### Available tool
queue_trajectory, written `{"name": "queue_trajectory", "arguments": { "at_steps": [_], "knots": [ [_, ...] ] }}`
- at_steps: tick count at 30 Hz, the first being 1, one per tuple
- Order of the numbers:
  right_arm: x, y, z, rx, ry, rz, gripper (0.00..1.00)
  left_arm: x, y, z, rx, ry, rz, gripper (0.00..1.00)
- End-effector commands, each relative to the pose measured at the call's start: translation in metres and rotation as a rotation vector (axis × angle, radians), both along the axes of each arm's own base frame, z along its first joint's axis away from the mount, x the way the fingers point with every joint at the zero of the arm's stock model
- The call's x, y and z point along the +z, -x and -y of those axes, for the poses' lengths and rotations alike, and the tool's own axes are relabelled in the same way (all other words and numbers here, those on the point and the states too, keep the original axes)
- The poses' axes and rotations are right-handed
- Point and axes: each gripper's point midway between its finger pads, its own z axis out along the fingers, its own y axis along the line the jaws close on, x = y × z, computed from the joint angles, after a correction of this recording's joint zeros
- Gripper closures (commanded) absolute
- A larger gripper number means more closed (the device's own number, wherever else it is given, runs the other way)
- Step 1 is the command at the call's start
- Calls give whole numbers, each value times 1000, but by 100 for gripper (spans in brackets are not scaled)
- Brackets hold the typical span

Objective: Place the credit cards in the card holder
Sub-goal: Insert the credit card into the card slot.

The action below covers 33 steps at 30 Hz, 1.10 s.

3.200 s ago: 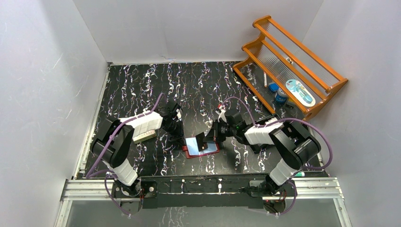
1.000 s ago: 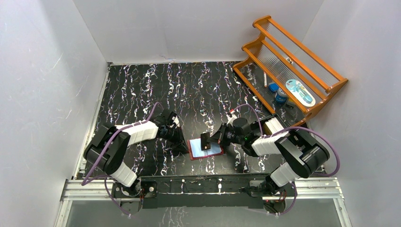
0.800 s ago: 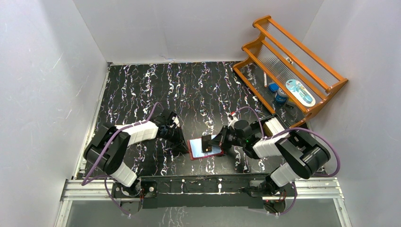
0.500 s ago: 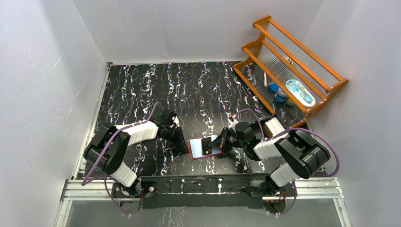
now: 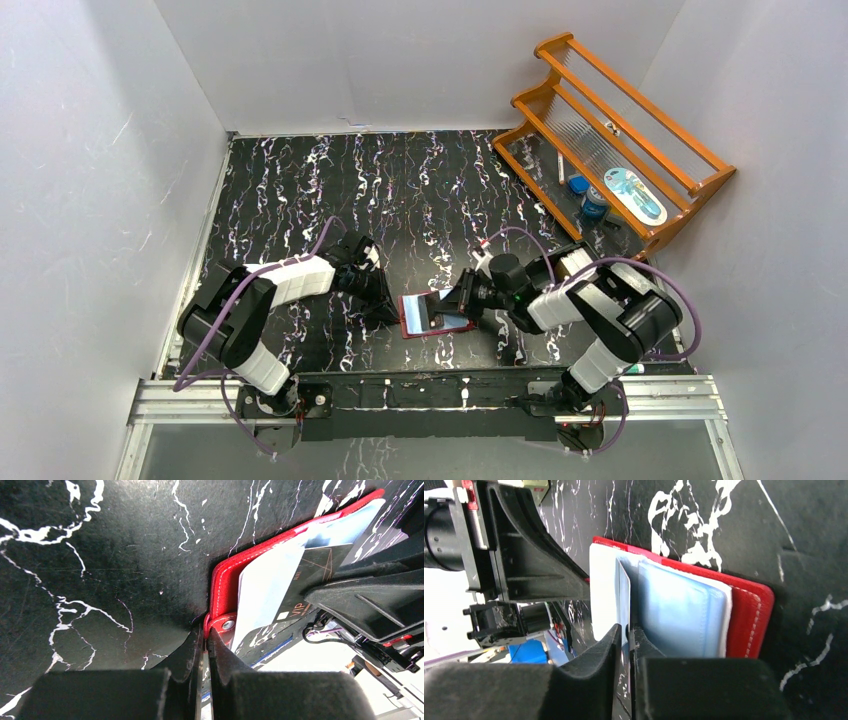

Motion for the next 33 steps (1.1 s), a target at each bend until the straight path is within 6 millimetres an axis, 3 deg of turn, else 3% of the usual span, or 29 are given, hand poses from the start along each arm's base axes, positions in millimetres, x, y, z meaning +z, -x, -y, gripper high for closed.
{"name": "queue_trajectory", "arguments": {
  "at_steps": [1, 8, 12, 17, 20, 23, 29, 33],
  "knots": [
    [3, -11, -10, 27, 92, 18, 73, -5, 1, -3, -1, -29, -2, 100],
    [-3, -12, 25, -49, 338, -6, 49, -3, 0, -2, -1, -23, 2, 100],
    [0, -12, 28, -51, 362, -15, 49, -4, 1, -3, 0, -27, 2, 100],
    [6, -11, 6, -4, 331, 17, 54, -5, 2, -4, -1, -29, -2, 100],
    [12, -7, -28, 70, 312, 43, 61, -5, 2, -4, 1, -27, -1, 100],
    [12, -2, -43, 108, 306, 45, 63, -3, 1, -2, 0, -20, 3, 100],
    [11, 1, -42, 125, 333, 55, 64, -3, 0, -2, -5, -23, 1, 100],
    [21, -6, -34, 122, 387, 103, 61, -4, 1, -5, -20, -46, -4, 100]
  ]
}}
